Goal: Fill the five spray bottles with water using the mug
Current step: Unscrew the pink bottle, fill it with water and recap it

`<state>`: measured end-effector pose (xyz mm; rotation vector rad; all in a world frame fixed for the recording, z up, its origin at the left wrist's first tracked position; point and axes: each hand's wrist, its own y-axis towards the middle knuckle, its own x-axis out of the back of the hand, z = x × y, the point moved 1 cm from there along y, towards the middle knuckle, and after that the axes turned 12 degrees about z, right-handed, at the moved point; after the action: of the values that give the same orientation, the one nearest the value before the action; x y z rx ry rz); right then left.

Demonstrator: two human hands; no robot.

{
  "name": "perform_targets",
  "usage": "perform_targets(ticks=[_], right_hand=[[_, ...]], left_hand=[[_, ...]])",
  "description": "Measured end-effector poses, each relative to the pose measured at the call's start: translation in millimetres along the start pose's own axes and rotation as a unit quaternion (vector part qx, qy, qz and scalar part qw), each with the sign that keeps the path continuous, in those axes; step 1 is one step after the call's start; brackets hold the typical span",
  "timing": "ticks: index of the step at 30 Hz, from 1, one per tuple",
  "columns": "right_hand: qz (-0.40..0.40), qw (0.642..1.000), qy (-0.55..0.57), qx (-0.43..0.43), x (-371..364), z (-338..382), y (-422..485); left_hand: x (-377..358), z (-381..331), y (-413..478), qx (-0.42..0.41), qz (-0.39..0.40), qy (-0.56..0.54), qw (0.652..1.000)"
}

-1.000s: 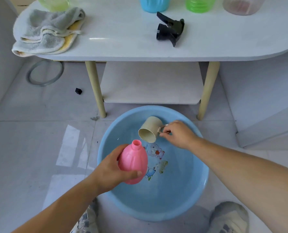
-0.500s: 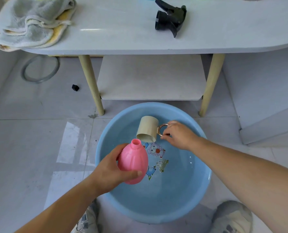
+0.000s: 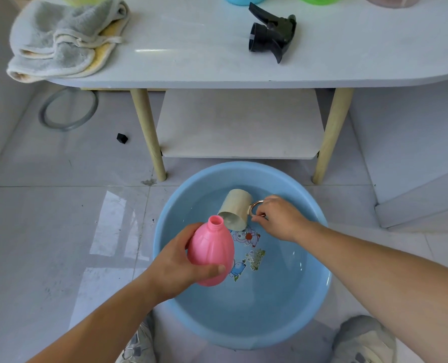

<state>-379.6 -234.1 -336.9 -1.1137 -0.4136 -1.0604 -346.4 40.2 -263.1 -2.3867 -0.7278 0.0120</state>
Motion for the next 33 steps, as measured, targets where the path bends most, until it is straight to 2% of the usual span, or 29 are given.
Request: perform_targets(ticks=[5,15,23,33], right_hand=[[-0.028,0.979,0.192,-0.055,18,13,-10],[-0.015,0.923,0.383,-0.026,82,45,-71],[-0.077,0.903,0.424,0.012,135,85,-136],[-0.134,0.928,0.345,0.025,155,112,-187]], left_hand=[[2,-3,-5,-0.014,-0.002,-0.007,1.000],[9,-16,-23,-0.053,-0.003,0.009,0.999],[7,-43,-32,-0.093,-0.002,-0.001,0.996],[8,-68,-45,-0.118,-0.014,-0.019,0.993]])
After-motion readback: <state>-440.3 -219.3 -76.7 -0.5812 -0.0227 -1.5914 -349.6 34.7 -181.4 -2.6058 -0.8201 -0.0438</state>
